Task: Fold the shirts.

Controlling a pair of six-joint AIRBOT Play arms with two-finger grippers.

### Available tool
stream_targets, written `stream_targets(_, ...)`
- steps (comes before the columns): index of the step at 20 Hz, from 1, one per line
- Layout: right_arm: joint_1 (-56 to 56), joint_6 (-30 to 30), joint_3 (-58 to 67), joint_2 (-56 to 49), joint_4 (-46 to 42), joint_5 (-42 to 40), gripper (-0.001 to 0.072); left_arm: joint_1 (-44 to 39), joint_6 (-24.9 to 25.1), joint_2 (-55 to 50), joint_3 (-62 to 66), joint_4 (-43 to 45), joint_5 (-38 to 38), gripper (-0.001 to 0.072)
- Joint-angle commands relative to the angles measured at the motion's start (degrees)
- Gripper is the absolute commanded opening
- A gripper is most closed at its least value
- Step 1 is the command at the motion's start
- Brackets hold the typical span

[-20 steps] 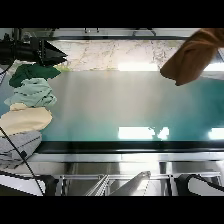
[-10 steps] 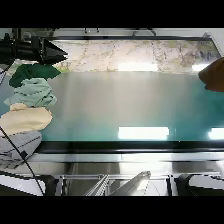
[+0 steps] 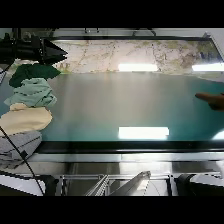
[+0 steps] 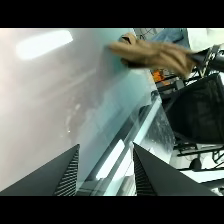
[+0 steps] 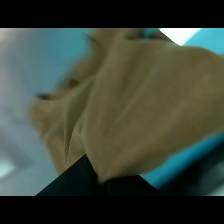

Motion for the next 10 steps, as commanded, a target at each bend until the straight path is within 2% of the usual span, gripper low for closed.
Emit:
stream_targets(1,-4.6,5.1,-7.1,1.0,-23.3,9.0,0.0019,0.0,0.0,0.0,0.0,0.0,-0.4,0.0345)
stream_targets(3,-7.1,6.4,-13.7,2.4,-26.1,6.8,0.0019,-0.2,0.0,0.0,0.0,0.2,-0.7,0.0345)
stream_targets(8,-10.7,7.0,-27.2,3.5,-26.0,-3.0,0.0036,-1.5,0.0,-0.2,0.0,0.4,-2.2,0.0346)
stream_targets(9,-10.7,7.0,-27.8,3.3,-26.1,-3.0,0.0231,-1.9,0.0,-0.2,0.0,0.4,-2.1,0.0346)
stream_targets(10,-10.7,7.6,-27.9,3.1,-26.1,-2.7,0.0543,-2.1,0.0,-0.2,0.0,0.5,-2.1,0.0346)
